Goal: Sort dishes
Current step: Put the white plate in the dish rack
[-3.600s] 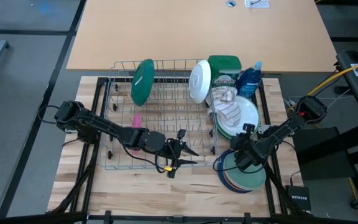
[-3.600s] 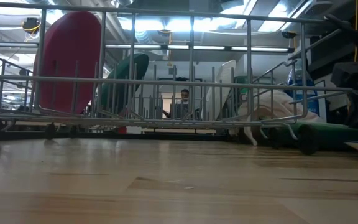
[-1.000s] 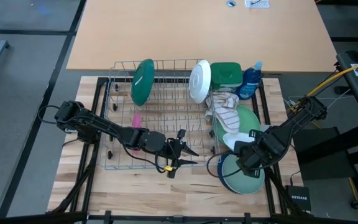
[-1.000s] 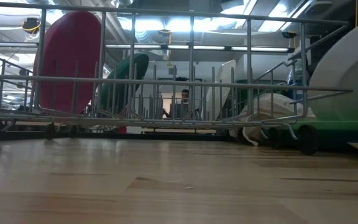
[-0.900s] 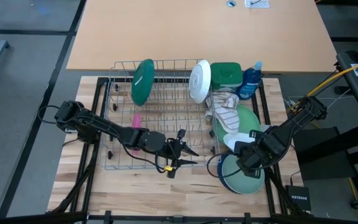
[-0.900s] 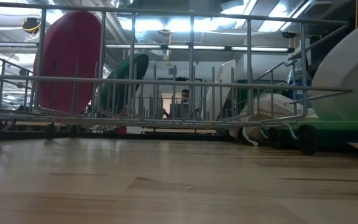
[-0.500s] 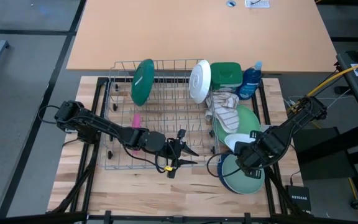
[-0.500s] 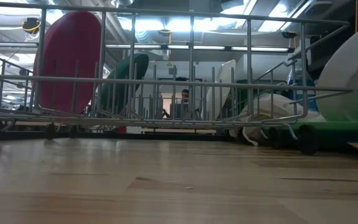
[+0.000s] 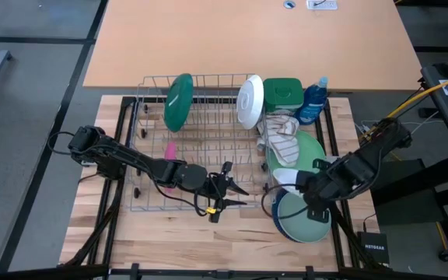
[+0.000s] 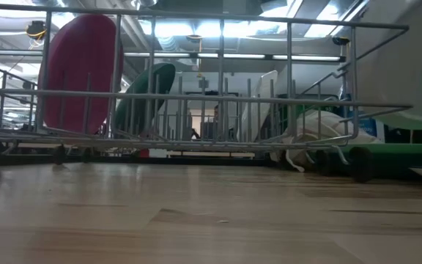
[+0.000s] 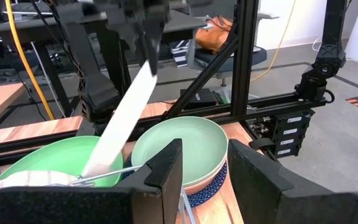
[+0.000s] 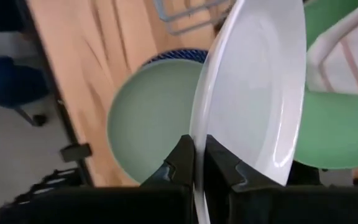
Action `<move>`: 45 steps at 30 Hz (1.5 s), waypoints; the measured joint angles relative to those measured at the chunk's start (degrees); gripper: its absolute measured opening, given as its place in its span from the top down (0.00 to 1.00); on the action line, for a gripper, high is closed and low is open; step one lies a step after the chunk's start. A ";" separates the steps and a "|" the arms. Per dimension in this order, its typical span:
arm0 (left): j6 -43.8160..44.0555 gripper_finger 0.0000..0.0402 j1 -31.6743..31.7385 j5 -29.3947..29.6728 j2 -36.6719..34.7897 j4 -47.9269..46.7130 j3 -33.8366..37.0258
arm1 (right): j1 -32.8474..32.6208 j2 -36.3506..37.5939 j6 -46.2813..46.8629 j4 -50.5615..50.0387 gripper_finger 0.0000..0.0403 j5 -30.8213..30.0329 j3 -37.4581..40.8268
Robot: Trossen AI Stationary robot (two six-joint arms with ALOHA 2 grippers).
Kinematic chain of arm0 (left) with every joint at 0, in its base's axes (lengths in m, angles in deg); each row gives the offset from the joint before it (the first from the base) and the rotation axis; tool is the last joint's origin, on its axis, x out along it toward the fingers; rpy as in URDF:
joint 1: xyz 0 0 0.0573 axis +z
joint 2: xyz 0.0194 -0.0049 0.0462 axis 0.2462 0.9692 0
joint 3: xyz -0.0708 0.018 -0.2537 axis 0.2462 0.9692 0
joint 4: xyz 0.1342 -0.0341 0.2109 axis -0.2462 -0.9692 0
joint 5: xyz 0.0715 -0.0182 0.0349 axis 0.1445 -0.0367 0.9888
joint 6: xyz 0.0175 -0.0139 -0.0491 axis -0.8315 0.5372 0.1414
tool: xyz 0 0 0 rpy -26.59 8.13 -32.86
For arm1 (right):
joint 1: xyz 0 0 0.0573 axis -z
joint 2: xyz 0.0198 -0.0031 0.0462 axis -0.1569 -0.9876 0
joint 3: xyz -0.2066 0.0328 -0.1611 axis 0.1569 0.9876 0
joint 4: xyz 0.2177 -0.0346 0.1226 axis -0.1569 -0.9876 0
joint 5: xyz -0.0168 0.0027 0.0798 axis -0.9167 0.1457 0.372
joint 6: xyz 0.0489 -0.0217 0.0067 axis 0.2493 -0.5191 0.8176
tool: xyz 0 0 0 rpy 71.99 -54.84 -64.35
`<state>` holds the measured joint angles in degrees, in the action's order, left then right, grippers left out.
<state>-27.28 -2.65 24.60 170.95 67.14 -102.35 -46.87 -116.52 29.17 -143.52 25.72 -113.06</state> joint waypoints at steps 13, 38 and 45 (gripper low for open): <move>-0.01 0.71 0.01 0.01 0.00 0.00 0.01 | 0.00 0.04 -0.20 0.60 0.96 -0.50 -5.12; 0.00 0.71 0.02 0.00 0.00 0.00 0.01 | 0.02 10.90 0.85 0.61 0.96 -7.71 -5.33; -0.02 0.71 0.02 0.01 0.00 0.00 0.01 | 0.02 14.38 0.87 0.57 0.96 -15.78 -5.33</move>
<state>-27.30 -2.63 24.61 170.95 67.14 -102.34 -46.85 -102.14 30.04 -142.96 9.94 -118.39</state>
